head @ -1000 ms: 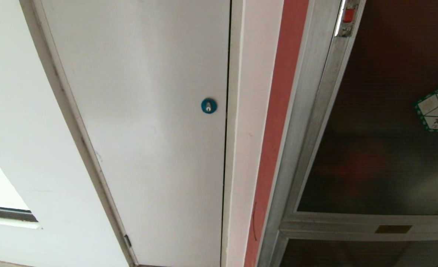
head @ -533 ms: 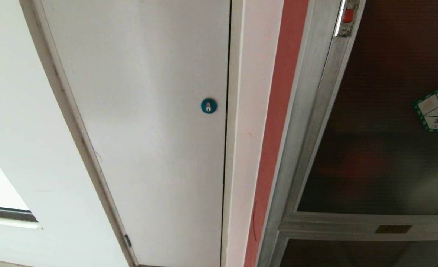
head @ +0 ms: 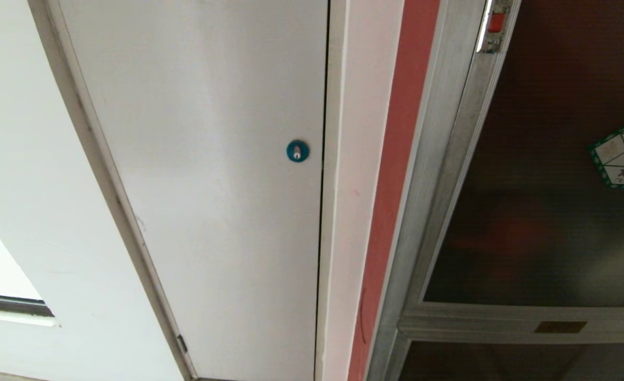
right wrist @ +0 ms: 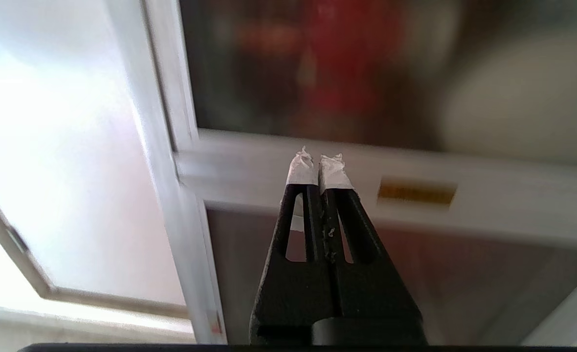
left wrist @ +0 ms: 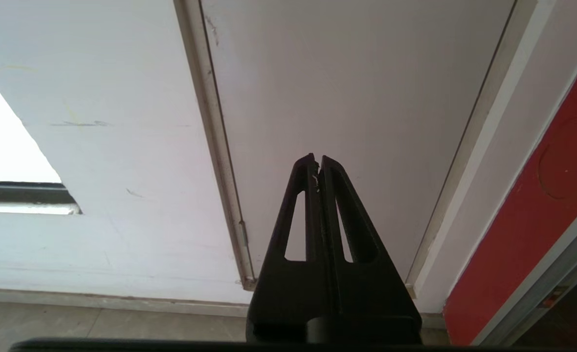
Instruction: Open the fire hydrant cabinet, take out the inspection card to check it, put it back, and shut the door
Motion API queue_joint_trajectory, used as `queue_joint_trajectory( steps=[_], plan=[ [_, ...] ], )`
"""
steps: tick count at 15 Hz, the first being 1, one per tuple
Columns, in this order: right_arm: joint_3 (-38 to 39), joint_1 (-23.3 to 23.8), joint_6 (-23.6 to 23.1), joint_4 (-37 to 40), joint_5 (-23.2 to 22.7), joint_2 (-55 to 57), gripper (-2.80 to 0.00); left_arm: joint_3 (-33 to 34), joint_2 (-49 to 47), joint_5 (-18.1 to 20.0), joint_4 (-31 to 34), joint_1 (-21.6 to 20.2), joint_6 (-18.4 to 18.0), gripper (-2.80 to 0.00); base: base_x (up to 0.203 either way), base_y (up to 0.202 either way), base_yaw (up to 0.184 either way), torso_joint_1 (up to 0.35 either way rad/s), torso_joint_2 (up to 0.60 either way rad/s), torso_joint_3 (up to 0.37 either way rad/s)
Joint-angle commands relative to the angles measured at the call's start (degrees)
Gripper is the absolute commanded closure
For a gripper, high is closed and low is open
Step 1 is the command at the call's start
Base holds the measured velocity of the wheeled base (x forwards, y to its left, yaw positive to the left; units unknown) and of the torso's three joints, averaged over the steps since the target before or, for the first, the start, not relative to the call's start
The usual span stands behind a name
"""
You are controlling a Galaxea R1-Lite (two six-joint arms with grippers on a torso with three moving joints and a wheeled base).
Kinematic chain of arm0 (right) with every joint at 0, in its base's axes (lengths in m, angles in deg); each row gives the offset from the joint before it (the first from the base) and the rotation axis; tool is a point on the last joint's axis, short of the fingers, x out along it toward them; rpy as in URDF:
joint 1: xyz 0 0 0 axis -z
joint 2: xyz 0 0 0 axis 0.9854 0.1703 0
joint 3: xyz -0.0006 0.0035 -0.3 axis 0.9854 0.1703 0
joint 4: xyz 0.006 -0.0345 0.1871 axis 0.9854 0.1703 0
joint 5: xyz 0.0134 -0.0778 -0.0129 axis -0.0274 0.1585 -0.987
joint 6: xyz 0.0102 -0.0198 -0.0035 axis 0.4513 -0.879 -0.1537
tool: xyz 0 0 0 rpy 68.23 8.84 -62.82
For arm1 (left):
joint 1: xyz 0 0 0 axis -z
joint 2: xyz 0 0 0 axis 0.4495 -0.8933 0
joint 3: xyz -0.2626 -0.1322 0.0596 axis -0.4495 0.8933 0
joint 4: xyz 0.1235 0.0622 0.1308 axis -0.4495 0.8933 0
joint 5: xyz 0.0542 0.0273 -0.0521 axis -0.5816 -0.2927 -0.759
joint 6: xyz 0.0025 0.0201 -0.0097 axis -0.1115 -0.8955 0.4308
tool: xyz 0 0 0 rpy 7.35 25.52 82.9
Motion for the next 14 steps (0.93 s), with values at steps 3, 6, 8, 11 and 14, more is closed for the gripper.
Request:
queue_joint_trajectory(
  steps=[3, 6, 8, 11, 14],
  plan=[
    [-11.7, 0.0, 0.2, 2.1, -3.3, 11.5, 0.0, -0.1, -0.1, 0.0, 0.0, 0.0, 0.0, 0.0, 0.0, 0.0, 0.0, 0.0, 0.0, 0.0],
    [-22.2, 0.0, 0.3, 2.7, -9.7, 24.3, 0.0, 0.0, -0.1, 0.0, 0.0, 0.0, 0.0, 0.0, 0.0, 0.0, 0.0, 0.0, 0.0, 0.0],
    [-30.1, 0.0, 0.4, 3.2, -15.6, 33.5, 0.0, 0.0, -0.1, 0.0, 0.0, 0.0, 0.0, 0.0, 0.0, 0.0, 0.0, 0.0, 0.0, 0.0],
    [-44.7, -0.8, 0.5, 6.6, -24.4, 46.4, 0.0, 0.0, -0.1, 0.0, 0.1, 0.0, 0.0, 0.0, 0.0, 0.0, 0.0, 0.0, 0.0, 0.0],
    [-60.0, -4.9, 1.3, 12.3, -27.8, 57.8, 0.0, 0.0, 0.0, 0.0, 0.0, 0.0, 0.0, 0.0, 0.0, 0.0, 0.0, 0.0, 0.0, 0.0]
  ],
)
